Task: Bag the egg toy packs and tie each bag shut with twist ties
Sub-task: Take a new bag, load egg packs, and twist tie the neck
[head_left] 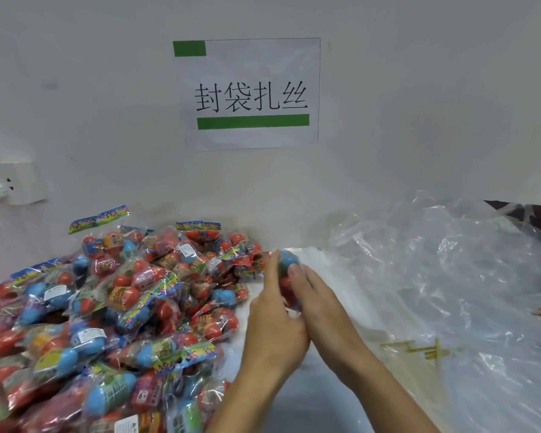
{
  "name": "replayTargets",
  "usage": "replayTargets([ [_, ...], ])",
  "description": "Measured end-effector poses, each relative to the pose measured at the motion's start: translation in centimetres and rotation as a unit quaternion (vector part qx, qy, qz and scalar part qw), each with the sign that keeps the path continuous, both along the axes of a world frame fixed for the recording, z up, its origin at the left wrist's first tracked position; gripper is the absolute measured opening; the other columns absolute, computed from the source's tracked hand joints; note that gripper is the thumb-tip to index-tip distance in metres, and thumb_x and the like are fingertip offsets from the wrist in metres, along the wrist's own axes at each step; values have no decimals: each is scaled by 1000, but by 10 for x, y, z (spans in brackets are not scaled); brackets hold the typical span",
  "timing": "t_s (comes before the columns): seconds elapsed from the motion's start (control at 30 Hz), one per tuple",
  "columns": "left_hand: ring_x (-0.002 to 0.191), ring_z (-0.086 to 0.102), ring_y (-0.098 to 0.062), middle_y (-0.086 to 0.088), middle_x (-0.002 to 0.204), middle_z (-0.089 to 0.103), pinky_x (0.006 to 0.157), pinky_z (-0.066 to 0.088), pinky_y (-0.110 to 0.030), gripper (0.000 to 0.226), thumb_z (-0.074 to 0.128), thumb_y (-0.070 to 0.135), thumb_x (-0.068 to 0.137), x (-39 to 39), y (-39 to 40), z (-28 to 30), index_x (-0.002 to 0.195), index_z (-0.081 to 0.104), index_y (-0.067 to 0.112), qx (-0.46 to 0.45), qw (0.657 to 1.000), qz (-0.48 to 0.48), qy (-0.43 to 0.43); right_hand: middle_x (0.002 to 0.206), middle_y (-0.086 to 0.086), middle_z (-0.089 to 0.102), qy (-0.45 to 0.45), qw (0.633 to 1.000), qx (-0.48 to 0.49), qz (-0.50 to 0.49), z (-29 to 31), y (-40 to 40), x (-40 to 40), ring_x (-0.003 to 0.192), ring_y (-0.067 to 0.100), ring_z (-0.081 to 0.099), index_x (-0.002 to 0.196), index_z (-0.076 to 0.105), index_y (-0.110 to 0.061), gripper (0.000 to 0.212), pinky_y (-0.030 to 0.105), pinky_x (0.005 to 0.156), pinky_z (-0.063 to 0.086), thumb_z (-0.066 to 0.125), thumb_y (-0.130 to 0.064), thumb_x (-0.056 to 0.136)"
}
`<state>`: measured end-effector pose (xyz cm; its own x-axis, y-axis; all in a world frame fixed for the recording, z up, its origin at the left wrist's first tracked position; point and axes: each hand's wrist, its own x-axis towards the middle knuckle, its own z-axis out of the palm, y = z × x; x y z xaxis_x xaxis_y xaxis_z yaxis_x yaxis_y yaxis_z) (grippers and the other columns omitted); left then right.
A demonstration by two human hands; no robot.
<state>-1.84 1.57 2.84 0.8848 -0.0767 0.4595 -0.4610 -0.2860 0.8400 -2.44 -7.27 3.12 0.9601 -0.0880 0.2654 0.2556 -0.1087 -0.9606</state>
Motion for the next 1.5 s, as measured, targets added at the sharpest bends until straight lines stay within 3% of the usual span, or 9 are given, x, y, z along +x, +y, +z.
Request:
replayTargets([
  [0.13, 97, 67, 6, 31, 100, 70, 82, 54, -17, 61, 59, -6, 86, 4, -3, -7, 118, 50, 45, -37, 997, -64, 33, 95, -13, 73, 21, 994, 45, -101, -2, -6, 4, 88, 5, 72, 112, 68, -31, 20, 30, 84, 58, 69, -31, 92],
  [0.33, 102, 67, -2, 6, 109, 72, 81, 53, -15, 44, 48, -8, 90, 9, 5, -1, 114, 62, 27, -30, 993, -94, 64, 87, 5, 76, 40, 977, 78, -196, -5, -19, 8, 75, 20, 75, 100, 72, -21, 17, 34, 63, 61, 58, -12, 97],
  [0.47, 93, 62, -14, 4, 98, 68, 70, 47, -20, 22, 54, 11, 91, 18, 23, -5, 104, 62, 27, 110, 986, 112, 57, 78, 4, 74, 32, 972, 64, -224, -5, -22, 8, 60, 15, 73, 85, 67, -27, 21, 26, 48, 54, 56, -13, 97],
  [0.63, 121, 43, -26, -1, 124, 55, 98, 36, -39, 34, 49, 12, 91, 23, 51, -10, 124, 46, 22, 421, 861, 260, 115, 79, 4, 74, 34, 975, 59, -211, -2, -21, 5, 58, 13, 73, 84, 66, -27, 21, 25, 45, 52, 55, -14, 97],
  [0.87, 125, 45, -25, 2, 130, 54, 98, 33, -37, 41, 47, 10, 95, 22, 52, -19, 132, 43, 26, 469, 828, 283, 118, 82, 4, 73, 39, 979, 51, -196, 0, -19, 2, 60, 14, 73, 84, 64, -29, 21, 25, 46, 53, 55, -15, 98],
  [0.97, 118, 47, -23, 2, 119, 57, 97, 34, -37, 22, 46, 9, 95, 22, 52, -16, 111, 52, 23, 458, 832, 286, 125, 82, 5, 74, 41, 978, 49, -200, 0, -20, 1, 60, 14, 73, 87, 65, -28, 20, 27, 46, 53, 55, -15, 98],
  [1.13, 106, 55, -25, -2, 112, 63, 86, 41, -37, 21, 36, 15, 101, 21, 46, -2, 111, 55, 16, 338, 884, 321, 27, 81, 4, 73, 40, 976, 52, -207, 2, -21, 0, 58, 13, 72, 83, 63, -28, 22, 25, 44, 52, 54, -15, 98],
  [1.3, 86, 63, -15, 0, 97, 68, 70, 48, -29, 30, 37, 20, 105, 23, 43, 11, 126, 59, 21, -14, 972, 234, -5, 82, 2, 72, 34, 973, 62, -219, 4, -22, 1, 57, 12, 72, 81, 61, -29, 24, 28, 47, 54, 51, -17, 99],
  [1.5, 71, 72, -18, -7, 94, 73, 52, 57, -31, 25, 41, 16, 107, 18, 22, 21, 119, 63, 11, -400, 895, 41, 194, 75, -3, 72, 36, 967, 57, -245, 3, -19, 3, 57, 11, 72, 80, 61, -28, 23, 35, 58, 59, 51, -24, 100],
])
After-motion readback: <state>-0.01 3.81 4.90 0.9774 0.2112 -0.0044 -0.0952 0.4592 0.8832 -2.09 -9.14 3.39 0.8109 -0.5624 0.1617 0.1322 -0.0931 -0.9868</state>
